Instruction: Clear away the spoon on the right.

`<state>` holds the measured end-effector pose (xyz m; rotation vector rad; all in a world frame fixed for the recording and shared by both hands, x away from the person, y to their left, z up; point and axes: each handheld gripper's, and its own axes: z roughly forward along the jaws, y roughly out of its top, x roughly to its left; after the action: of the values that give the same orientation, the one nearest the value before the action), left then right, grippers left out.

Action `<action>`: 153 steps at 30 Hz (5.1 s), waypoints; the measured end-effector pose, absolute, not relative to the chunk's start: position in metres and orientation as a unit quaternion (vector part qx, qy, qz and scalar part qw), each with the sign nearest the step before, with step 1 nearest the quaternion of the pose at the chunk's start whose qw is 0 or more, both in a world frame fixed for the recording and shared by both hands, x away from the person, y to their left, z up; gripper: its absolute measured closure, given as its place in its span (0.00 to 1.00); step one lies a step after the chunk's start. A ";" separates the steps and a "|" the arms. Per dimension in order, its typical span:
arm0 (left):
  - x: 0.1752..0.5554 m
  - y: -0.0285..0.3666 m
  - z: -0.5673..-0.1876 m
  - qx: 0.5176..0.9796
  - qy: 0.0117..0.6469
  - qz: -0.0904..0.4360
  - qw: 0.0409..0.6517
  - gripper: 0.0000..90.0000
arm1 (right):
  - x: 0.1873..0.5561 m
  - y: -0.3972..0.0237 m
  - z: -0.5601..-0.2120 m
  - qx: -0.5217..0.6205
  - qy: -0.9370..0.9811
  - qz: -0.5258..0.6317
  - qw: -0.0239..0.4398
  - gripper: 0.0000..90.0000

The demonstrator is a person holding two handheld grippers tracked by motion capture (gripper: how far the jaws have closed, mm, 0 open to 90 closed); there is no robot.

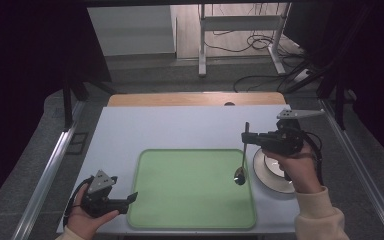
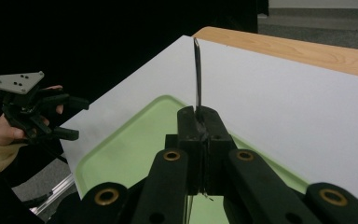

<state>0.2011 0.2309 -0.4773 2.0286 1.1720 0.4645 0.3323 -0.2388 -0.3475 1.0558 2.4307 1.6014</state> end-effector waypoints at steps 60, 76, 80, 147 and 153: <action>0.200 0.230 -0.476 0.789 0.455 0.181 0.371 0.14 | 0.324 -0.213 -0.434 0.411 0.821 0.394 -0.039 0.98; 0.200 0.229 -0.477 0.793 0.451 0.179 0.368 0.15 | 0.328 -0.195 -0.467 0.457 0.828 0.326 -0.013 0.89; 0.200 0.229 -0.477 0.794 0.450 0.180 0.367 0.15 | 0.329 -0.191 -0.475 0.460 0.834 0.304 -0.002 0.86; 0.197 0.230 -0.474 0.787 0.450 0.192 0.374 0.14 | 0.319 -0.205 -0.433 0.369 0.828 0.407 0.110 0.19; 0.198 0.232 -0.473 0.785 0.450 0.192 0.380 0.14 | 0.304 -0.222 -0.413 0.367 0.814 0.432 0.128 0.20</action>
<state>0.1976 0.2317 -0.4729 2.0034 1.1502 0.4913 0.3044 -0.2215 -0.4134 1.0680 2.3674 1.2563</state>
